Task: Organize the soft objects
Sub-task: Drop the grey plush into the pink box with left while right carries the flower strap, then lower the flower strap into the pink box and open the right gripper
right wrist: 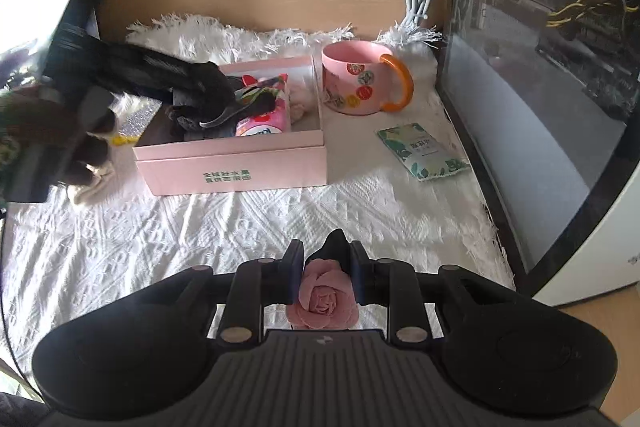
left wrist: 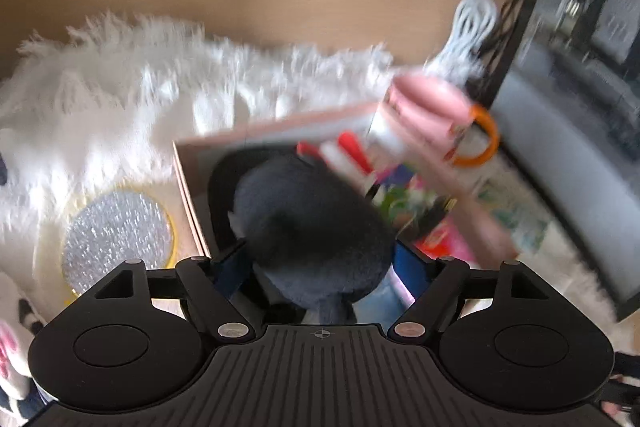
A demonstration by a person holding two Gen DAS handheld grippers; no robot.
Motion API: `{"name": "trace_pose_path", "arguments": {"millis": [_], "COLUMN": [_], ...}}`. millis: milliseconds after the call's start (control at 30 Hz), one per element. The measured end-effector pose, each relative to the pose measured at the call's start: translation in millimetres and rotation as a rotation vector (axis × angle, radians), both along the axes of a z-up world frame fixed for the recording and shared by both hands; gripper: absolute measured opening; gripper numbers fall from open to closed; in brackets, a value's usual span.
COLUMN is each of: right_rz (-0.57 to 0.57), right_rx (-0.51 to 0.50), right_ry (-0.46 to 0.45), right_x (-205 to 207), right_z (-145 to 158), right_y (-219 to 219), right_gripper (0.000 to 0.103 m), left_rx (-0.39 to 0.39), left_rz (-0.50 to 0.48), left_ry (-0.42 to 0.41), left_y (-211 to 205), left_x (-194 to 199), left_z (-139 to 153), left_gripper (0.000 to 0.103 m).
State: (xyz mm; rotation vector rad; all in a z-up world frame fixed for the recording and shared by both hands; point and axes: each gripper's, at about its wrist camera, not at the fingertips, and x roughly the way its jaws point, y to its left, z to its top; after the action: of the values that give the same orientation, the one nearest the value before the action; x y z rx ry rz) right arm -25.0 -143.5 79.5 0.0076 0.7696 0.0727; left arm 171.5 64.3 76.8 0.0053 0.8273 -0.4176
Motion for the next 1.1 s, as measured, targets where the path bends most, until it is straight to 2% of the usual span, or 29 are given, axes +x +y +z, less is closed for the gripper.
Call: {"name": "trace_pose_path", "arguments": {"millis": [133,200,300,433,500,600,667,767,833,967,1000,1100], "right_rz": [0.038,0.066,0.122,0.203,0.231,0.243,0.219,0.17,0.151,0.144,0.142,0.13], "right_rx": [-0.003,0.004,0.016,0.047,0.06,0.09,0.113,0.117,0.142,0.2,0.205,0.254], "right_ry": [-0.017,-0.04,-0.096,-0.161,-0.155,-0.072,0.029,0.154,0.172,0.185,0.188,0.21], "right_x": [20,34,65,127,164,225,266,304,309,311,312,308], "right_z": [10,21,48,86,91,77,52,11,-5,-13,-14,-13], "right_y": [2,4,12,29,40,56,64,71,69,62,60,53], "right_gripper": [0.024,0.024,0.024,0.024,0.024,0.024,0.024,0.024,0.024,0.025,0.028,0.049], "left_rx": [-0.06,-0.101,-0.147,-0.19,-0.217,-0.245,-0.257,-0.253,-0.238,-0.232,-0.229,-0.217], "left_rz": [0.005,0.023,0.057,0.102,0.128,0.181,0.226,0.296,0.346,0.437,0.453,0.499], "left_ry": [-0.166,-0.207,-0.166,-0.109,-0.079,-0.035,-0.005,0.041,0.064,0.089,0.092,0.101], "left_y": [17,27,44,64,78,101,117,140,155,182,187,197], "left_x": [-27,-35,-38,-55,-73,-95,-107,-117,-122,-128,-128,-129], "left_z": [31,43,49,38,30,18,10,-3,-10,-18,-19,-23], "left_gripper": [0.082,0.082,0.081,0.081,0.08,0.08,0.08,0.08,0.08,0.08,0.08,0.08]}}
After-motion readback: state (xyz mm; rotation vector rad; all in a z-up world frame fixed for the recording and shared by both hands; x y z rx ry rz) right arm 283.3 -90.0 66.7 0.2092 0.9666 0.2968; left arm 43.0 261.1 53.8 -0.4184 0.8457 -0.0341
